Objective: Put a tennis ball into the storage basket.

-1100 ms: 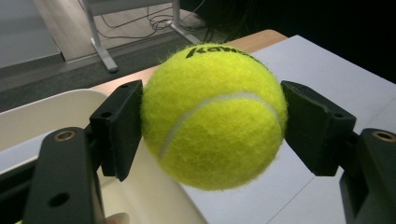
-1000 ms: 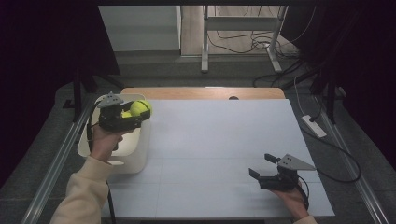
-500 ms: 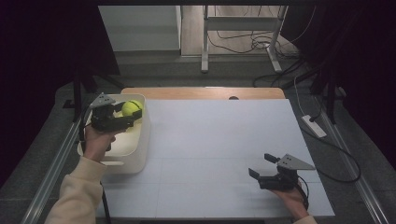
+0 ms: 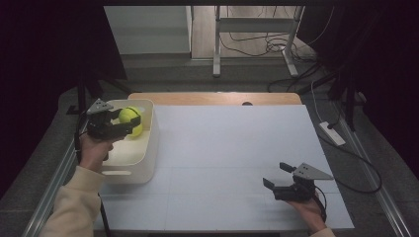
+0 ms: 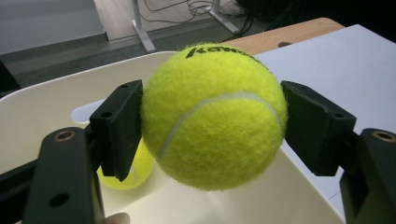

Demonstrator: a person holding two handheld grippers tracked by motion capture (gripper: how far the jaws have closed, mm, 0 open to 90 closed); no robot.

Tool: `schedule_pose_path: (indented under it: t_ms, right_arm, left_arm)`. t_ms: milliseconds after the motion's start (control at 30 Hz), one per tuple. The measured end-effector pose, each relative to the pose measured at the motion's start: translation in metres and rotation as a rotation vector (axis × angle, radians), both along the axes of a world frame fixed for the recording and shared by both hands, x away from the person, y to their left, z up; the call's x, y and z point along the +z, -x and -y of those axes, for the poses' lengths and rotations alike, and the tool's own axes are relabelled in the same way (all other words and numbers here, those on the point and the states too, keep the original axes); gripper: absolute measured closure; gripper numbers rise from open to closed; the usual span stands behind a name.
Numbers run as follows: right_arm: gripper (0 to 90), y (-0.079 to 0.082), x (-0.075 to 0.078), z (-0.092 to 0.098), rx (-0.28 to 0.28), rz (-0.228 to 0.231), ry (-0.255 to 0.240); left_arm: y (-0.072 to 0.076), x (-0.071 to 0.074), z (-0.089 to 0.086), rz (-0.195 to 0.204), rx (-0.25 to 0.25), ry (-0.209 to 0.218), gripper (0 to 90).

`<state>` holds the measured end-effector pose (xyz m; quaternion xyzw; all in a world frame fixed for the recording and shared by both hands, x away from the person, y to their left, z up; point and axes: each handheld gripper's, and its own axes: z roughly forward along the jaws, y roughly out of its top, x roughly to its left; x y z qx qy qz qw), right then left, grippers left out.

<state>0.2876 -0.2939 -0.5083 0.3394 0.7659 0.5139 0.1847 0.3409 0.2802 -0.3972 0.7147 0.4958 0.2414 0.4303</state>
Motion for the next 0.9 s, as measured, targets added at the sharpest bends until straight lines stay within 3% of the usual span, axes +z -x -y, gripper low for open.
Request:
schedule_pose_path:
  t_ms: [367, 900]
  right_arm:
    - [9.0, 0.000, 0.000, 0.000, -0.001, 0.000, 0.002]
    - [9.0, 0.000, 0.000, 0.000, -0.002, 0.001, 0.000]
  left_arm:
    - [-0.005, -0.004, -0.012, -0.037, 0.039, -0.017, 26.6]
    - [-0.016, -0.014, -0.013, -0.112, 0.042, -0.055, 26.5]
